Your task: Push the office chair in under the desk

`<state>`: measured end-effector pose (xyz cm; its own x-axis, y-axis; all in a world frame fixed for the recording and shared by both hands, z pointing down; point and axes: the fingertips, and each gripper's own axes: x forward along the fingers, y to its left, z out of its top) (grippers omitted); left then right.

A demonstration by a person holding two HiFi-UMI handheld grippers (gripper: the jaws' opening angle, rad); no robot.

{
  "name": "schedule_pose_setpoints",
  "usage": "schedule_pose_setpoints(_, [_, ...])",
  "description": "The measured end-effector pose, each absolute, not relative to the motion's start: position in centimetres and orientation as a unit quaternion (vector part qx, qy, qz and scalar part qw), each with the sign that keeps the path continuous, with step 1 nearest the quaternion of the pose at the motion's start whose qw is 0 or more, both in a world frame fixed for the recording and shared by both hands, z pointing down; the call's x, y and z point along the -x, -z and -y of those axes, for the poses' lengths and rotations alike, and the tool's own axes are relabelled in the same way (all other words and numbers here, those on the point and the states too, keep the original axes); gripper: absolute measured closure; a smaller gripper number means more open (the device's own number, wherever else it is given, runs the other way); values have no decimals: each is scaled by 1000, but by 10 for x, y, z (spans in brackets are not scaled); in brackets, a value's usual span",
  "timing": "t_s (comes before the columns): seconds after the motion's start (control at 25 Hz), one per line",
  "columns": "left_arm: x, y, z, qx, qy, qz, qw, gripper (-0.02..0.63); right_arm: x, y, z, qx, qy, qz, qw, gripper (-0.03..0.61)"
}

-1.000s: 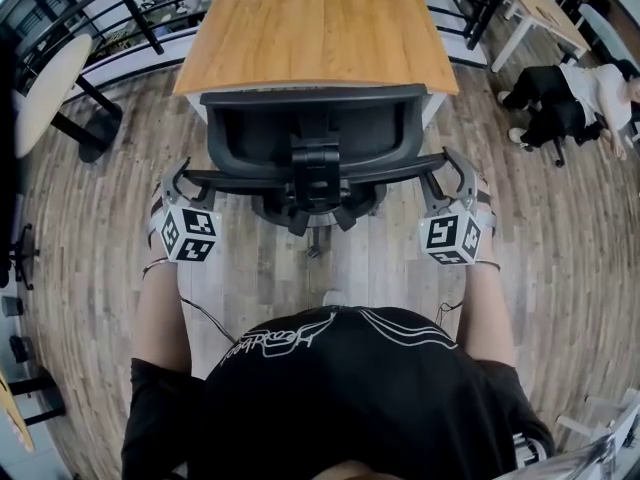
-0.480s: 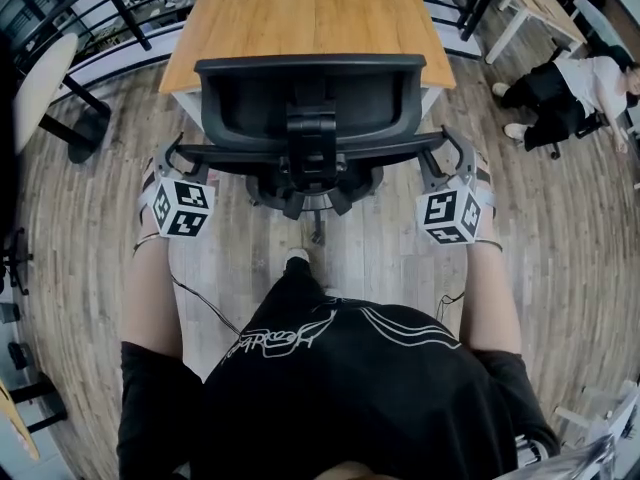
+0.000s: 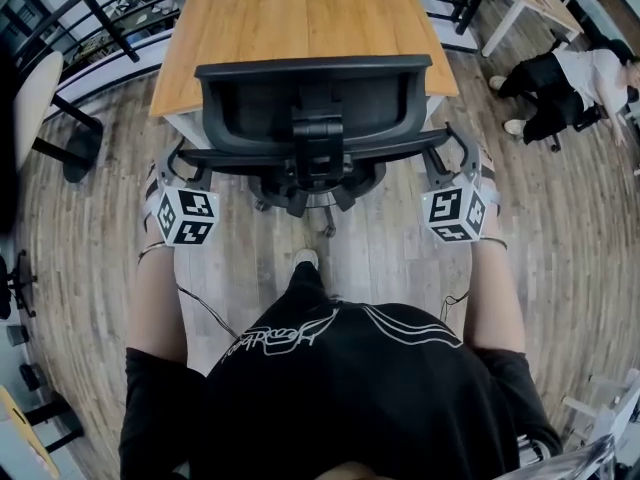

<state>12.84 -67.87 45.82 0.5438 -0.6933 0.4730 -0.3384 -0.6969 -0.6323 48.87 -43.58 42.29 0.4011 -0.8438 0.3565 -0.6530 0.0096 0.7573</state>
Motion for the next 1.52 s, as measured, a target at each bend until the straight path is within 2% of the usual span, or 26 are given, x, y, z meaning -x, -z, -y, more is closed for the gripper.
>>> schedule_pose_setpoints(0.48, [-171, -461, 758, 846, 367, -298, 246, 373, -524, -427, 505, -707, 93, 525, 464, 318])
schedule_pose_setpoints(0.76, [-200, -453, 849, 849, 373, -288, 238, 373, -551, -416, 594, -704, 79, 525, 471, 318])
schedule_pose_setpoints(1.52, [-215, -454, 864, 853, 357, -277, 263, 373, -549, -423, 586, -728, 84, 504, 457, 318])
